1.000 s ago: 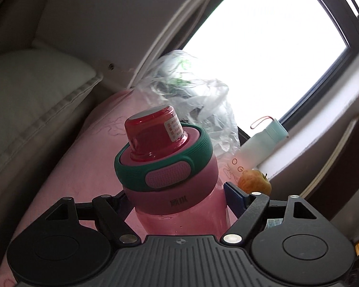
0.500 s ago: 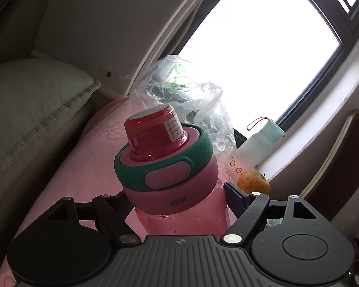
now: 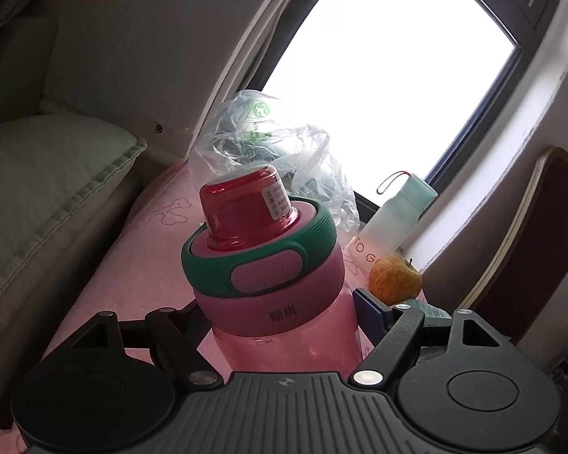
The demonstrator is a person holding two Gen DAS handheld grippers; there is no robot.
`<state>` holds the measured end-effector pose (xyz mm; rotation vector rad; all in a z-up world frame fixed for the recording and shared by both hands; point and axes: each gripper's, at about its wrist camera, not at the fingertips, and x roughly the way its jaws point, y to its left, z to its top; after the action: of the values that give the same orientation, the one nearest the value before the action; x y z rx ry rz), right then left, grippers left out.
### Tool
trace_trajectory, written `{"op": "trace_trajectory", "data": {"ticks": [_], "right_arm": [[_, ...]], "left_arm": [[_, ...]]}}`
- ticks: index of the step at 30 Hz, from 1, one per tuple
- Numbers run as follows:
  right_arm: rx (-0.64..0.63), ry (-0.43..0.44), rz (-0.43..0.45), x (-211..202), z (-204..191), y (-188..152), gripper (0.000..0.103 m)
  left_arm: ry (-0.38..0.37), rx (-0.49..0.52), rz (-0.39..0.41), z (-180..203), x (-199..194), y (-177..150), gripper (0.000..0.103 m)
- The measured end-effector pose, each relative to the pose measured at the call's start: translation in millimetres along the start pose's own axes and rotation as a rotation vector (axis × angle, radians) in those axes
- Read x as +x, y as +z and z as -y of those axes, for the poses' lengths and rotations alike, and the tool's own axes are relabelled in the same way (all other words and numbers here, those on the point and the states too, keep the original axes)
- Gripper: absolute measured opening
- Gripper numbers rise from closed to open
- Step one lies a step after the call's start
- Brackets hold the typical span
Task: Clean container
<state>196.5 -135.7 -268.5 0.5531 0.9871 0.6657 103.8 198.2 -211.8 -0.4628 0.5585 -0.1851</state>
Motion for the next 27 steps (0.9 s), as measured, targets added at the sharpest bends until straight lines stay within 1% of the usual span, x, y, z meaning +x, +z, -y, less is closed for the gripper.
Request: {"op": "trace_trajectory", "data": {"ticks": [2, 3, 4, 5, 7, 9, 11, 12, 13, 16, 17, 18, 19, 22, 23, 25, 27], "right_arm": [[0.025, 0.099, -0.082, 6.3, 4.9, -4.2, 0.017], [0.018, 0.131, -0.115, 7.2, 4.2, -7.9, 0.017], [-0.007, 0.141, -0.135, 6.2, 2.3, -11.7, 0.017], [-0.026, 0.174, -0.149, 3.1, 0.8, -14.5, 0.017], [-0.05, 0.263, -0.17, -5.2, -2.7, -18.0, 0.016], [-0.094, 0.305, -0.14, -20.1, -10.5, -17.3, 0.016], [-0.106, 0.299, -0.074, -38.7, -13.3, -12.1, 0.016], [-0.098, 0.279, -0.025, -48.8, -11.9, -8.1, 0.016], [-0.092, 0.239, 0.034, -59.3, -10.5, -4.7, 0.016], [-0.111, 0.039, 0.209, -84.0, -5.1, 3.7, 0.016], [-0.14, -0.042, 0.241, -87.1, -5.0, 5.6, 0.016], [-0.173, -0.114, 0.246, -86.0, -5.5, 6.9, 0.017], [-0.19, -0.16, 0.231, -82.3, -5.2, 7.8, 0.017], [-0.127, -0.181, 0.184, -72.7, 6.5, 7.8, 0.016], [-0.106, -0.211, 0.17, -68.4, 10.3, 6.5, 0.016], [-0.083, -0.303, 0.136, -57.9, 17.9, 3.7, 0.016], [-0.07, -0.325, 0.14, -54.3, 23.7, -1.0, 0.015]], "left_arm": [[-0.002, 0.011, 0.001, 1.3, -2.3, -1.4, 0.076], [-0.003, 0.016, 0.002, 1.9, -3.4, -2.1, 0.076], [-0.003, 0.018, 0.003, 2.4, -3.9, -2.7, 0.076], [-0.003, 0.022, 0.005, 3.2, -4.7, -3.5, 0.076], [-0.002, 0.041, 0.009, 7.0, -5.8, -4.9, 0.076], [-0.001, 0.075, 0.01, 13.7, -7.8, -6.8, 0.076], [-0.004, 0.128, 0.011, 23.5, -10.2, -9.8, 0.075], [-0.004, 0.162, 0.012, 29.7, -11.4, -11.9, 0.074], [-0.002, 0.209, 0.016, 37.6, -12.3, -15.0, 0.074], [0.006, 0.375, 0.026, 65.0, -13.5, -26.5, 0.073], [0.012, 0.442, 0.027, 75.7, -12.9, -31.3, 0.073], [0.021, 0.511, 0.027, 86.8, -12.1, -36.8, 0.073], [0.031, 0.577, 0.024, 97.4, -11.4, -42.7, 0.073], [0.065, 0.746, 0.015, 121.5, -12.1, -61.9, 0.073], [0.076, 0.778, 0.012, 127.2, -12.7, -66.2, 0.073], [0.1, 0.793, -0.01, 133.5, -12.9, -67.8, 0.073], [0.122, 0.772, -0.046, 135.4, -12.7, -64.4, 0.073]]}}
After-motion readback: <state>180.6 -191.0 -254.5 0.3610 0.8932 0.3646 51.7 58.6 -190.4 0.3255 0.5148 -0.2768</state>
